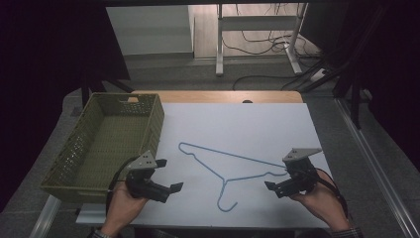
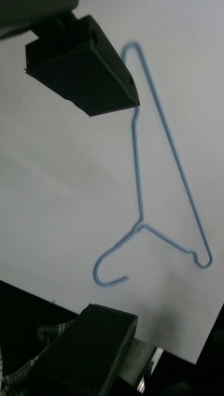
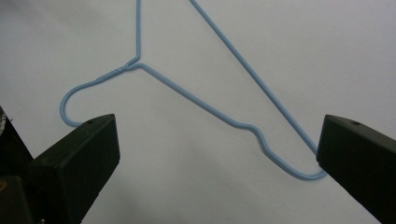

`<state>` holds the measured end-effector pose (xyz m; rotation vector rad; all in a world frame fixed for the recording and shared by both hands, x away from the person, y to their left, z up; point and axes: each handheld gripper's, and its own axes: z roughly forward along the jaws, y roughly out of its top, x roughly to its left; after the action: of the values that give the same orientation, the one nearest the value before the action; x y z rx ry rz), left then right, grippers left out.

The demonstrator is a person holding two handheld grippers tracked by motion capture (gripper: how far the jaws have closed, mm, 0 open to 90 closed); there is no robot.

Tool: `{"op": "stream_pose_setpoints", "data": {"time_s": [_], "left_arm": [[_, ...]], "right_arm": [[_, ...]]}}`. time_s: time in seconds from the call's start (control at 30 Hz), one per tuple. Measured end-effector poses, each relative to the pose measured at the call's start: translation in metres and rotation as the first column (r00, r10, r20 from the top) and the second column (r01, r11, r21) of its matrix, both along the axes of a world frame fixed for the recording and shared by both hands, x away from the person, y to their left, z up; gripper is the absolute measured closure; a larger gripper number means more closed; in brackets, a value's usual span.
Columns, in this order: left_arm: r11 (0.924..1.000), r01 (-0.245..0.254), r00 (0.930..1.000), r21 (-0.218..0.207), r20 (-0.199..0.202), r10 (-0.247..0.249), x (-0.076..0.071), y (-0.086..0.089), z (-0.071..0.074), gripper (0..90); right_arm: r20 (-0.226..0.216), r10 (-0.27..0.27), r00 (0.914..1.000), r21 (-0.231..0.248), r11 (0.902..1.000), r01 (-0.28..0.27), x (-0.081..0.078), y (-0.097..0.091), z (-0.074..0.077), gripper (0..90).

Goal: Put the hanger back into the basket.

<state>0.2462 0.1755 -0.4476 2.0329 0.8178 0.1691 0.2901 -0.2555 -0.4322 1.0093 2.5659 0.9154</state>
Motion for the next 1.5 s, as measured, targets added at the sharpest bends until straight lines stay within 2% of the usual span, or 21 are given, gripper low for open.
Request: {"op": "stream_pose_setpoints", "data": {"time_s": [0.03,0.17,0.4,0.53,0.6,0.67,0.7,0.8,0.97,1.1,1.13,1.17,1.2,1.23,1.27,1.33,1.37,1.4,1.43,1.47,1.5], "left_arm": [[1.0,0.005,1.0,-0.002,-0.005,-0.005,0.002,-0.004,-0.001,2.2],[0.9995,0.031,0.9995,0.012,-0.012,-0.03,0.01,-0.021,-0.006,2.2],[0.9985,0.051,0.9984,0.021,-0.024,-0.051,0.022,-0.037,-0.014,1.1],[0.9984,0.056,0.9978,0.006,-0.036,-0.056,0.033,-0.042,-0.019,0.8],[0.9983,0.058,0.9974,0.006,-0.044,-0.057,0.039,-0.045,-0.023,0.9],[0.9979,0.059,0.9976,0.026,-0.037,-0.058,0.045,-0.05,-0.027,0.9],[0.9971,0.067,0.9972,0.034,-0.034,-0.066,0.05,-0.055,-0.03,0.9],[0.995,0.083,0.9962,0.057,-0.033,-0.081,0.054,-0.062,-0.035,0.9],[0.9915,0.092,0.9953,0.091,-0.039,-0.089,0.053,-0.062,-0.04,0.9],[0.9918,0.091,0.9951,0.09,-0.048,-0.087,0.054,-0.061,-0.043,1.2],[0.9918,0.091,0.9951,0.09,-0.048,-0.087,0.054,-0.061,-0.043,1.3],[0.9914,0.088,0.9953,0.097,-0.05,-0.084,0.054,-0.061,-0.044,1.4],[0.9907,0.089,0.9952,0.103,-0.05,-0.084,0.054,-0.061,-0.044,1.4],[0.9902,0.09,0.9951,0.107,-0.052,-0.084,0.054,-0.061,-0.046,1.5],[0.9902,0.09,0.9947,0.107,-0.059,-0.084,0.055,-0.061,-0.047,1.5],[0.9895,0.093,0.9942,0.111,-0.066,-0.086,0.055,-0.061,-0.049,1.6],[0.9894,0.092,0.994,0.112,-0.069,-0.085,0.056,-0.061,-0.05,1.6],[0.9894,0.092,0.994,0.112,-0.069,-0.085,0.056,-0.061,-0.05,1.6],[0.9886,0.094,0.9938,0.118,-0.071,-0.086,0.056,-0.061,-0.051,1.7],[0.9886,0.094,0.9938,0.118,-0.071,-0.086,0.056,-0.061,-0.051,1.7],[0.9874,0.097,0.9934,0.125,-0.073,-0.089,0.056,-0.061,-0.051,1.7]], "right_arm": [[-0.02,0.01,0.9997,-0.014,0.9998,-0.01,0.003,0.003,-0.002,0.0],[-0.03,0.028,0.9992,-0.039,0.9988,-0.029,0.009,0.01,-0.004,0.4],[-0.019,0.065,0.9977,-0.057,0.9961,-0.066,0.016,0.021,-0.004,4.4],[-0.022,0.087,0.996,-0.09,0.9919,-0.089,0.023,0.028,-0.005,7.1],[-0.036,0.111,0.9932,-0.119,0.9863,-0.114,0.029,0.036,-0.008,10.2],[-0.039,0.125,0.9914,-0.127,0.9835,-0.129,0.03,0.039,-0.008,11.8],[-0.043,0.152,0.9875,-0.151,0.976,-0.157,0.033,0.046,-0.01,15.8],[-0.056,0.184,0.9813,-0.166,0.9675,-0.191,0.037,0.055,-0.012,21.4],[-0.076,0.239,0.9681,-0.2,0.9476,-0.25,0.045,0.069,-0.021,30.1],[-0.105,0.287,0.9522,-0.211,0.9293,-0.303,0.051,0.08,-0.029,38.8],[-0.105,0.287,0.9522,-0.211,0.9293,-0.303,0.051,0.08,-0.029,38.8],[-0.128,0.321,0.9383,-0.221,0.9131,-0.343,0.054,0.085,-0.035,42.6],[-0.128,0.321,0.9383,-0.221,0.9131,-0.343,0.054,0.085,-0.035,42.6],[-0.132,0.328,0.9355,-0.23,0.9079,-0.351,0.055,0.087,-0.037,44.3],[-0.154,0.35,0.9242,-0.24,0.8941,-0.378,0.058,0.093,-0.042,48.5],[-0.159,0.365,0.9173,-0.25,0.884,-0.395,0.062,0.096,-0.047,51.6],[-0.169,0.377,0.9105,-0.252,0.8764,-0.41,0.064,0.097,-0.049,53.8],[-0.169,0.377,0.9105,-0.252,0.8764,-0.41,0.064,0.097,-0.049,53.8],[-0.183,0.393,0.901,-0.259,0.8649,-0.43,0.066,0.1,-0.054,57.7],[-0.183,0.393,0.901,-0.259,0.8649,-0.43,0.066,0.1,-0.054,57.7],[-0.185,0.401,0.8975,-0.263,0.8598,-0.438,0.067,0.101,-0.055,58.8]]}}
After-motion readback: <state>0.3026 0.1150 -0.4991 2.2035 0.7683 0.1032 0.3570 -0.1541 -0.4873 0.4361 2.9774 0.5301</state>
